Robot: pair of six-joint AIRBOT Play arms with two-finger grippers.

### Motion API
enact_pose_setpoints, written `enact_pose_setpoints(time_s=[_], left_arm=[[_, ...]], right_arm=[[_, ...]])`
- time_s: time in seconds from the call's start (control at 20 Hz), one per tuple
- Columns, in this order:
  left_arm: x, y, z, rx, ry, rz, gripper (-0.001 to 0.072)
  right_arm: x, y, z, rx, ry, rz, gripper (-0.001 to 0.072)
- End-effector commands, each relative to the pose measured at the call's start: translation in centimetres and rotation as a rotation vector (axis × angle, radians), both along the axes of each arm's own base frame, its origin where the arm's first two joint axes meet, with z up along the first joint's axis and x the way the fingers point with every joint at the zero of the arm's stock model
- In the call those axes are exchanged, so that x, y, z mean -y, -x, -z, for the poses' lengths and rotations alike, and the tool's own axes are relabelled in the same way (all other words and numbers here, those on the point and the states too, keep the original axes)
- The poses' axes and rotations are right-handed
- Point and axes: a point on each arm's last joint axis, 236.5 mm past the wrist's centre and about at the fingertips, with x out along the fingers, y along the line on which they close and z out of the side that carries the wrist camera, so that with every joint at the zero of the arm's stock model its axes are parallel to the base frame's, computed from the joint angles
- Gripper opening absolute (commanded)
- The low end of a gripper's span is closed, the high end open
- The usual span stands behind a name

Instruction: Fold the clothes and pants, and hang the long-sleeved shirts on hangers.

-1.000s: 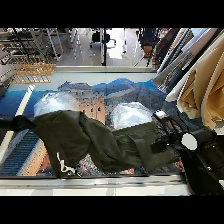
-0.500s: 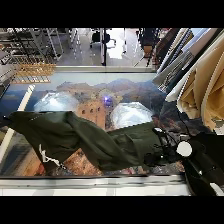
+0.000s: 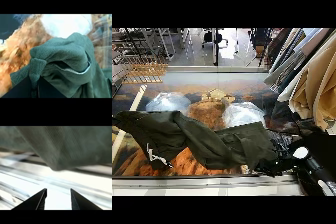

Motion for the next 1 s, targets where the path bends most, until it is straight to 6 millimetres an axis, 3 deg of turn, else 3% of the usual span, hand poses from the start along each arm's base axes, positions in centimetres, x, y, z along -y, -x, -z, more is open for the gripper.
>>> enact_pose_setpoints(time_s=[0.0, 0.2, 0.3, 0.4, 0.45, 0.55, 0.65, 0.75, 0.85, 0.95], left_arm=[[-0.1, 0.0, 0.0, 0.0, 0.0, -0.003, 0.0021], [-0.1, 0.1, 0.1, -0.006, 0.001, 0.001, 0.0021], [-0.1, 0.1, 0.1, -0.007, 0.001, 0.001, 0.0021], [0.0, 0.2, 0.2, -0.009, 0.003, 0.003, 0.002], [0.1, 0.2, 0.2, -0.012, 0.005, 0.006, 0.0021], [0.1, 0.3, 0.2, -0.013, 0.007, 0.007, 0.002], [0.1, 0.3, 0.2, -0.012, 0.006, 0.007, 0.0021], [0.3, 0.0, -0.1, 0.002, 0.013, 0.006, 0.002], [1.2, -1.0, -2.0, 0.075, 0.066, 0.01, 0.002], [2.0, -2.6, -6.2, 0.217, 0.143, 0.008, 0.002]], right_arm=[[-1.2, -2.6, 1.3, 0.046, -0.086, 0.138, 0.0441], [-0.6, -3.3, 2.7, 0.033, -0.056, 0.173, 0.0446], [-0.3, -4.0, 3.1, 0.055, -0.039, 0.199, 0.0317], [-0.8, -4.5, 2.7, 0.071, -0.057, 0.207, 0.007], [-1.4, -4.4, 2.2, 0.088, -0.075, 0.182, 0.0026], [-2.3, -4.4, 0.5, 0.132, -0.112, 0.136, 0.0024], [-2.2, -5.0, -1.8, 0.216, -0.108, 0.088, 0.0023], [-1.9, -6.3, -5.6, 0.356, -0.085, 0.031, 0.0023], [-0.9, -8.7, -11.3, 0.56, -0.021, -0.008, 0.0023], [1.1, -11.3, -18.3, 0.784, 0.105, 0.003, 0.0023]])
